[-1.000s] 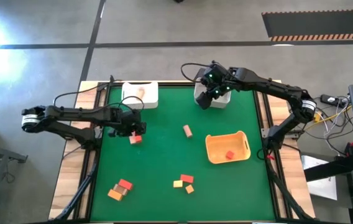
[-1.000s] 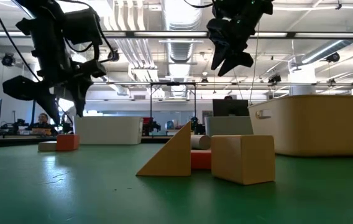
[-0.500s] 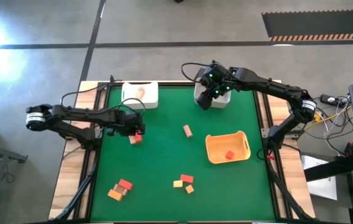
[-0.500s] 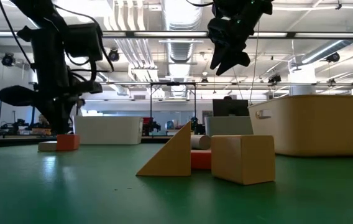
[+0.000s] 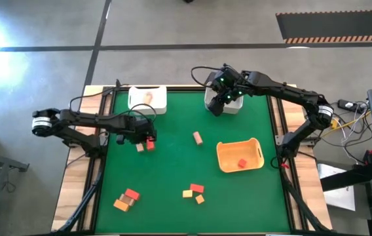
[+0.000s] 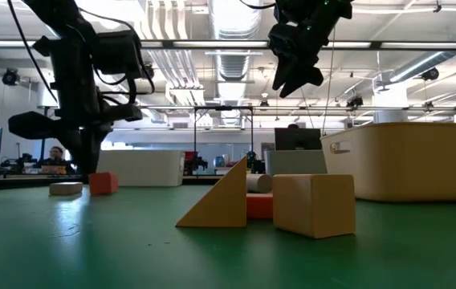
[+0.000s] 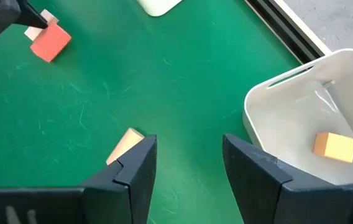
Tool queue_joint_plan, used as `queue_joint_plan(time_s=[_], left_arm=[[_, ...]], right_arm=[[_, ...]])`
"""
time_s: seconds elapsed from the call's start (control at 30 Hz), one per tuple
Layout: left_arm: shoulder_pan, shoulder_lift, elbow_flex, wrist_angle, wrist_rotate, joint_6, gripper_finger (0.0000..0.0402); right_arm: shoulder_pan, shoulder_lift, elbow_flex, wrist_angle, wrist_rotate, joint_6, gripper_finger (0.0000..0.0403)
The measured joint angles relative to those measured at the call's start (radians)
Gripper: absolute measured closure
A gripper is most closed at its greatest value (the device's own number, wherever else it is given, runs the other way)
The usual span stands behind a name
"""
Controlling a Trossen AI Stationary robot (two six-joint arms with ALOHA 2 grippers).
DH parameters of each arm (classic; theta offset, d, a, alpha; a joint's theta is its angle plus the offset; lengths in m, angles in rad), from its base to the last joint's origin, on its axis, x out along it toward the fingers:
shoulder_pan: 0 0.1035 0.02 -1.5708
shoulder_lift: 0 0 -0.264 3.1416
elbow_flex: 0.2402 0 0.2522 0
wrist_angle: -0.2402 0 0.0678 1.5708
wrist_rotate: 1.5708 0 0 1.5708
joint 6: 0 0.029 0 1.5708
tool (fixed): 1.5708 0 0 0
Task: Sort & place blocks by color
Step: Adjust the orange block, then put the brown block into the white bin
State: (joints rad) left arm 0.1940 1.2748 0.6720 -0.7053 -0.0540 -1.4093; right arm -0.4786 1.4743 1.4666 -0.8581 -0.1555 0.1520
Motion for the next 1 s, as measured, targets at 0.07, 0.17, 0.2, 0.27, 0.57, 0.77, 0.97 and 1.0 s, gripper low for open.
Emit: queue_joint_plan(time_s=[0.07, 0.17, 0.2, 0.27, 0.57, 0.77, 0.97, 1.0], left_arm=[[0.0, -0.009, 0.0, -0.024, 0.025, -0.008, 0.0389], [-0.002, -0.016, 0.0, -0.044, 0.026, -0.007, 0.0389], [-0.002, -0.021, 0.001, -0.048, 0.028, -0.007, 0.0389], [-0.003, -0.037, 0.002, -0.053, 0.035, -0.021, 0.0388], [-0.004, -0.1, -0.011, -0.108, 0.037, -0.047, 0.0364], [-0.005, -0.082, -0.03, -0.105, 0.04, -0.051, 0.028], [-0.005, -0.014, -0.037, -0.086, 0.036, -0.1, 0.0196], [-0.005, -0.001, -0.037, -0.081, 0.036, -0.1, 0.0186]], right_arm=[[0.0, 0.0, 0.0, 0.0, 0.0, 0.0, 0.0232], [0.0, 0.0, 0.0, 0.0, 0.0, 0.0, 0.0232], [0.0, 0.0, 0.0, 0.0, 0.0, 0.0, 0.0232], [0.0, 0.0, 0.0, 0.0, 0.0, 0.0, 0.0232], [0.0, 0.0, 0.0, 0.004, 0.0, 0.001, 0.0232], [-0.002, 0.0, 0.0, 0.01, 0.0, -0.02, 0.0232], [-0.002, 0.0, 0.0, 0.019, 0.0, -0.025, 0.0232], [-0.003, 0.0, 0.0, 0.023, 0.0, -0.025, 0.0232]])
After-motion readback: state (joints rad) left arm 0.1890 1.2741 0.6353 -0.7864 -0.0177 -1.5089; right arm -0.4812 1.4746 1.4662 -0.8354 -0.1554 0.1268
